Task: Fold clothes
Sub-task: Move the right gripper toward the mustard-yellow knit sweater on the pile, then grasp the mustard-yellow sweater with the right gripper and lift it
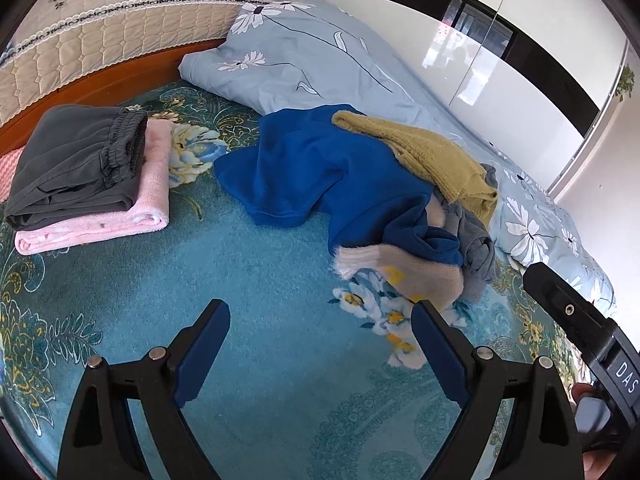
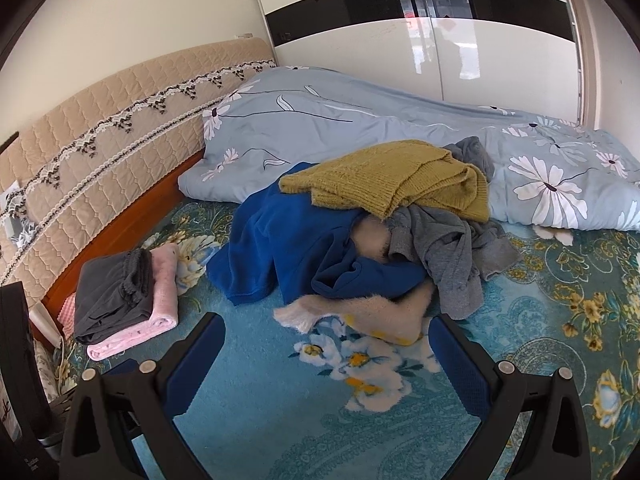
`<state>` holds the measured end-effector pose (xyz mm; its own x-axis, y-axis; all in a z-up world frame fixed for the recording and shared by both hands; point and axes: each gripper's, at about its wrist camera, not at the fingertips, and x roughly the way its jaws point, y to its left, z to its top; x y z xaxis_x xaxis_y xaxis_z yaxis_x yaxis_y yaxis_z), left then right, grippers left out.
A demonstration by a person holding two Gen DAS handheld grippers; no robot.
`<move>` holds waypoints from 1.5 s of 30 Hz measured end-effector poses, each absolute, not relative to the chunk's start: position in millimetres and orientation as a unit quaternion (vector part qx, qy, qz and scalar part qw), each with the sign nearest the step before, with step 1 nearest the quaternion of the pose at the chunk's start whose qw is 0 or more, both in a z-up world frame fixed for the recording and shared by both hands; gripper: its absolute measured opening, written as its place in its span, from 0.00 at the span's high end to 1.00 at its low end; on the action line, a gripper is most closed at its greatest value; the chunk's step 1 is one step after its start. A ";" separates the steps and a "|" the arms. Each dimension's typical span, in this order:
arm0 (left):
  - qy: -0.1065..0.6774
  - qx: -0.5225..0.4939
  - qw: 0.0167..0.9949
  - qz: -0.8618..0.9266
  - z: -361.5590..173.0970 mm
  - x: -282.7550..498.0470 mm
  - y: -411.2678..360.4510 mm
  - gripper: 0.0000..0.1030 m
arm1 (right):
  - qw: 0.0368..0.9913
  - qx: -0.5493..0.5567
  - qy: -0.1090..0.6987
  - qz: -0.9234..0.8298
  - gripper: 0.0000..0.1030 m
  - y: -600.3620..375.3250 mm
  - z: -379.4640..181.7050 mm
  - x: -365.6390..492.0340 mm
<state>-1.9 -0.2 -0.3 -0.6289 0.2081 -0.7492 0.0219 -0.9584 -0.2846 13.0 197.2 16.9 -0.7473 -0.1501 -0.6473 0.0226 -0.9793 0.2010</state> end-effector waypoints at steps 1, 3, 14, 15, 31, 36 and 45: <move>-0.135 -0.429 0.053 0.892 -0.7 -4.4 -0.4 0.10 | 0.047 0.353 -0.088 -0.930 0.00 196.0 16.0 11.2; -0.141 -0.432 0.054 0.889 -1.4 -11.7 -0.5 0.10 | 0.049 0.355 -0.086 -0.930 0.00 193.4 13.3 8.7; -0.179 -0.441 0.057 0.878 -16.0 -21.8 -10.7 0.10 | 0.061 0.358 -0.081 -0.928 0.00 184.2 -2.6 -5.8; -0.187 -0.444 0.057 0.875 -17.9 -23.1 -12.5 0.10 | 0.063 0.359 -0.084 -0.927 0.00 184.3 -4.3 -7.8; -0.227 -0.466 0.038 0.854 -37.8 -34.2 -26.6 0.10 | -0.006 0.373 0.040 -0.927 0.00 204.4 6.4 -145.9; -0.220 -0.475 0.032 0.851 -41.0 -33.2 -27.8 0.10 | -0.029 0.413 0.134 -0.900 0.00 180.7 -23.9 -198.2; -0.239 -0.482 0.022 0.842 -53.7 -39.6 -33.0 0.10 | -0.099 0.432 0.219 -0.869 0.23 171.5 -59.4 -238.0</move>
